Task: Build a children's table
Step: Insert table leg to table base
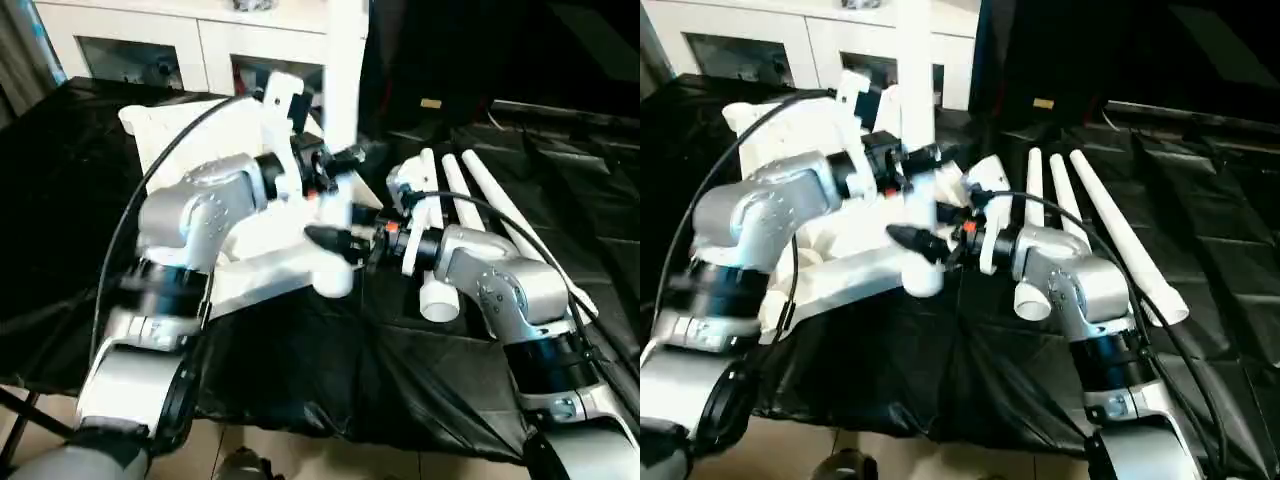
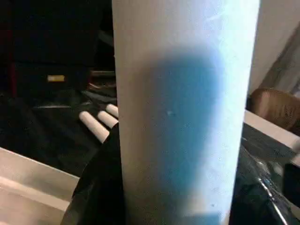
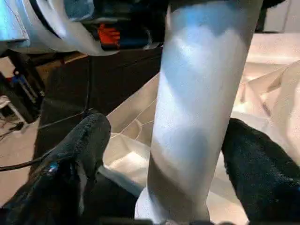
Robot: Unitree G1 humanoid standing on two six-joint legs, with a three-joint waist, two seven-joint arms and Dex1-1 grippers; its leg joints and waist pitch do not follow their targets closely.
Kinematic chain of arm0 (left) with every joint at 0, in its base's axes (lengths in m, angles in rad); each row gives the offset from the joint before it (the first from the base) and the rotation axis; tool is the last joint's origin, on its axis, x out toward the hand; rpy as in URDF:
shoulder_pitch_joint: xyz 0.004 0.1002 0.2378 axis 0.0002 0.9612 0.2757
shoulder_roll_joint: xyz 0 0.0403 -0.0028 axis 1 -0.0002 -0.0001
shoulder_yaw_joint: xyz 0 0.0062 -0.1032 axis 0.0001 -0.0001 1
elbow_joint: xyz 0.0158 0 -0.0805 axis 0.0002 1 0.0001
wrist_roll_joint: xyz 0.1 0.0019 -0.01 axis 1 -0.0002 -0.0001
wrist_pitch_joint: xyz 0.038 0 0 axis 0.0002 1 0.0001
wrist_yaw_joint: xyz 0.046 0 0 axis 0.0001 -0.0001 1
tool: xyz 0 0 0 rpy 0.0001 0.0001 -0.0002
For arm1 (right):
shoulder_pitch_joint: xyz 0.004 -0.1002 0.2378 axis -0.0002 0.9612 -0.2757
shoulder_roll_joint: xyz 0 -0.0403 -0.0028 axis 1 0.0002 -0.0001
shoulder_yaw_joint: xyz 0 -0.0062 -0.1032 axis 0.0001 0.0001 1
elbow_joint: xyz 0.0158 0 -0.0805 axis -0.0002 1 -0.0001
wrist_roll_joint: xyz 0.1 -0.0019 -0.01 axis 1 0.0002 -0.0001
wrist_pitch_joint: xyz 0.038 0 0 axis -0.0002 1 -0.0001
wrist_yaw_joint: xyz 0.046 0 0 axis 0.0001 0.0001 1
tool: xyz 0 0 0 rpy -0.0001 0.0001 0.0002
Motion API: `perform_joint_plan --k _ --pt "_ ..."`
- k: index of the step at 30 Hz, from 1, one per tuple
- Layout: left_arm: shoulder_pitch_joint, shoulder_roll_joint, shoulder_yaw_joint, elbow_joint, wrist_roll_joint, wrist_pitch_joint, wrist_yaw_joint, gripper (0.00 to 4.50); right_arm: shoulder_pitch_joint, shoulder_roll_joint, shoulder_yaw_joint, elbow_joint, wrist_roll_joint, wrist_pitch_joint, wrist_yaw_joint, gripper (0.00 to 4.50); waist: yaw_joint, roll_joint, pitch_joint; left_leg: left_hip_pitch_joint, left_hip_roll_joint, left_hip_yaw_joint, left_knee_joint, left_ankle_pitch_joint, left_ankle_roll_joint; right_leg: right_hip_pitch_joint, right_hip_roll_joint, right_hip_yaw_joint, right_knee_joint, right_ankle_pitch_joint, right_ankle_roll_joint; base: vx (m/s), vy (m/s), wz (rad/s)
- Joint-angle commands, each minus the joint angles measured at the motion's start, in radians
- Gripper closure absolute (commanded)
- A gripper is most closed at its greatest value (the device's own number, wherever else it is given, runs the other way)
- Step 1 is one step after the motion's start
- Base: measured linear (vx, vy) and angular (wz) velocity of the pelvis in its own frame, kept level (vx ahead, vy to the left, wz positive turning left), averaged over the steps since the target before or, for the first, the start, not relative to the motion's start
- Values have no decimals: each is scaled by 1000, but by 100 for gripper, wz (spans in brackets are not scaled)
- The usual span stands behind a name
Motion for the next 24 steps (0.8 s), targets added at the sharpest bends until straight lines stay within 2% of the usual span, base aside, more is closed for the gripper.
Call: perform_joint_plan --k 1,8,9,11,17,24 --pt "-26 4 20 10 27 -25 33 269 -21 6 12 -1 -12 -5 -3 18 -2 1 -84 33 42 -28 -77 -148 -53 45 -86 42 -65 -119 -173 0 0 0" --pt "-46 -4 31 28 17 -15 48 269 -31 -1 14 8 -21 34 -30 17 -3 3 -83 36 42 -26 -76 -159 -53 45 -85 42 -66 -119 -182 0 0 0" --pt "-46 -7 37 28 11 -4 54 269 -31 -2 15 10 -22 40 -30 17 -3 8 -84 36 42 -27 -76 -163 -55 44 -86 43 -66 -118 -184 0 0 0" --pt "-46 -9 40 27 8 4 57 269 -33 -3 17 13 -25 43 -29 17 -3 6 -84 36 43 -27 -77 -166 -56 46 -85 42 -66 -112 -187 0 0 0" --pt "-33 -7 22 3 7 -1 25 269 -67 17 30 88 -50 59 -60 17 -4 6 -84 36 42 -27 -77 -167 -61 46 -86 42 -66 -115 -196 0 0 0" --pt "-23 3 -2 -31 0 13 -20 269 -95 21 43 177 -59 35 -10 17 -4 7 -85 35 43 -27 -76 -164 -62 47 -87 42 -62 -87 -205 0 0 0"
